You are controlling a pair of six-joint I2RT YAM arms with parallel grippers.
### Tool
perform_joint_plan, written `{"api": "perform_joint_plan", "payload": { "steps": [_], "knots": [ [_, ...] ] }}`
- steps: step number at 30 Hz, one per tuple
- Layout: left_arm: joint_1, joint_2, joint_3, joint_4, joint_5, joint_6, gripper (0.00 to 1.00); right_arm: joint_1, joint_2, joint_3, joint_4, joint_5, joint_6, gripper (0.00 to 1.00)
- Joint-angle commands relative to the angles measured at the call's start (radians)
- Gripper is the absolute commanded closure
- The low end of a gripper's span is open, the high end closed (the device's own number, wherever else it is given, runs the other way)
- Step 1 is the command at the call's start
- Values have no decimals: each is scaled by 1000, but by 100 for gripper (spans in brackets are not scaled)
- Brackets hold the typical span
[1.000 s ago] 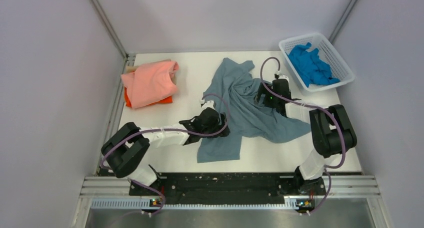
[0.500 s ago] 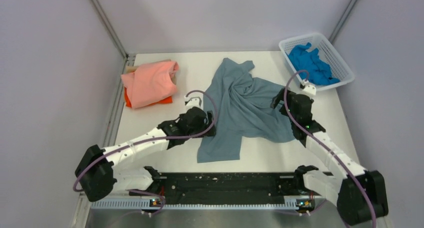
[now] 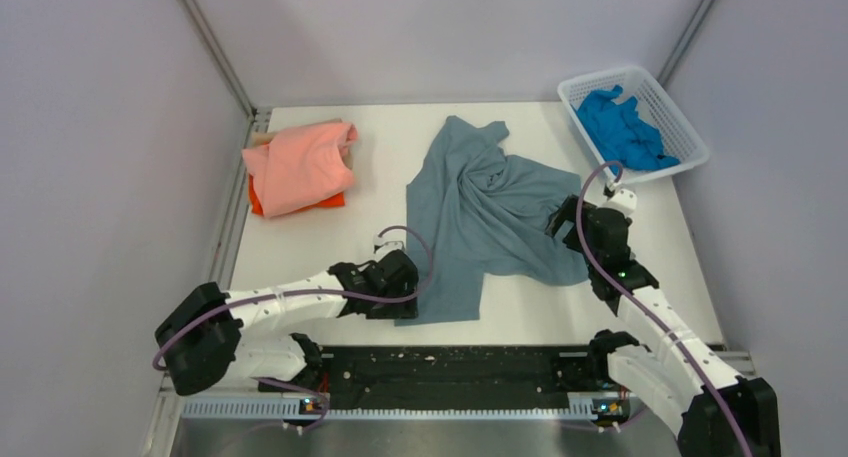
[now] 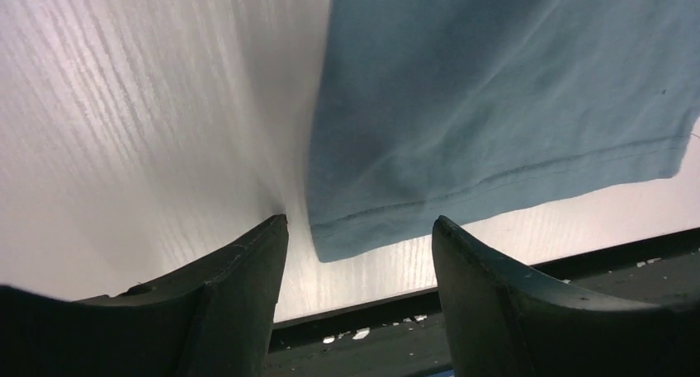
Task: Fold and stack the t-shirts
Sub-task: Flatten out the tshirt
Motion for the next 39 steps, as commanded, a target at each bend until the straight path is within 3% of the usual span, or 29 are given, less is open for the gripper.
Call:
{"api": "perform_joint_plan", "payload": {
  "steps": [1, 7, 14, 15, 18, 22, 25, 28, 31, 35, 39],
  "knots": [
    [-6, 90, 6, 79, 38, -38, 36, 1, -23, -13, 3, -8, 0, 1],
    [-28, 174, 33, 74, 2, -63, 39, -1, -39, -27, 13, 9, 1, 1],
    [-41, 328, 118, 89, -81, -58, 58, 0, -49, -32, 16, 22, 5, 1],
    [-39, 348, 140, 81, -119, -60, 63, 1, -49, -31, 16, 24, 3, 1],
    [1, 385, 178, 55, -191, -70, 99, 0, -49, -29, 10, 28, 1, 1],
    [114, 326, 163, -4, -313, -108, 100, 1, -48, -26, 1, 28, -2, 1],
    [321, 231, 79, 100, -276, -68, 100, 1, -38, -13, -19, 8, -1, 1],
    [459, 175, 64, 91, -307, -72, 100, 0, -35, -7, -18, -69, -6, 1],
    [524, 148, 83, 79, -341, -81, 100, 1, -50, -18, -69, -114, 25, 1],
    [557, 127, 89, 96, -397, -99, 100, 1, -76, -26, -219, -51, 121, 1],
    [595, 126, 88, 175, -289, -48, 100, 1, -110, -22, -350, -89, 192, 1]
  ]
}}
